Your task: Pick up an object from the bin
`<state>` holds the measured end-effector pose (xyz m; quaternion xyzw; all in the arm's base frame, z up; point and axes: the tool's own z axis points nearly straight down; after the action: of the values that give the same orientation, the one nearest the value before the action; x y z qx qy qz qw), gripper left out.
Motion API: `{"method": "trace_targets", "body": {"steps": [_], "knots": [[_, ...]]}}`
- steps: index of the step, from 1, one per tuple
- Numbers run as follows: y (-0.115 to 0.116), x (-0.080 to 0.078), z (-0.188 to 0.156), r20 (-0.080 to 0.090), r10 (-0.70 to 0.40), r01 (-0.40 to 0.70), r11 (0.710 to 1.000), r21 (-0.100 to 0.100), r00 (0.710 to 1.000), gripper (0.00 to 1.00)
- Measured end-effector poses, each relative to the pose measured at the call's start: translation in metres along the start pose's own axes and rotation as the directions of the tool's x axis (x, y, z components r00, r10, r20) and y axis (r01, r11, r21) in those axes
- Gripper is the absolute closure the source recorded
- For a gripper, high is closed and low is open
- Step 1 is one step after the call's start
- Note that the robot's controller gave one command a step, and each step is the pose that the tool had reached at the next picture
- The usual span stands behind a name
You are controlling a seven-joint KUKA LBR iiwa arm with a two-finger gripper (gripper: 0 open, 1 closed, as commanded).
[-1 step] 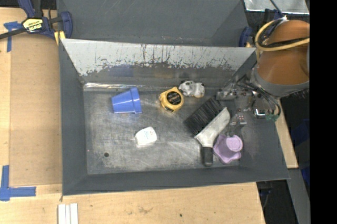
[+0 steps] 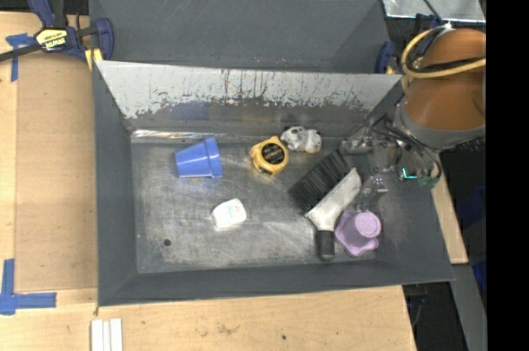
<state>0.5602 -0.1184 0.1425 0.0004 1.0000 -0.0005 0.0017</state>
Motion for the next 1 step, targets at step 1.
{"method": "trace_targets", "body": {"steps": [1], "knots": [[0.0092, -0.005, 0.0336, 0.006, -0.019, 0.019, 1.0, 0.002, 1.0, 0.0]]}}
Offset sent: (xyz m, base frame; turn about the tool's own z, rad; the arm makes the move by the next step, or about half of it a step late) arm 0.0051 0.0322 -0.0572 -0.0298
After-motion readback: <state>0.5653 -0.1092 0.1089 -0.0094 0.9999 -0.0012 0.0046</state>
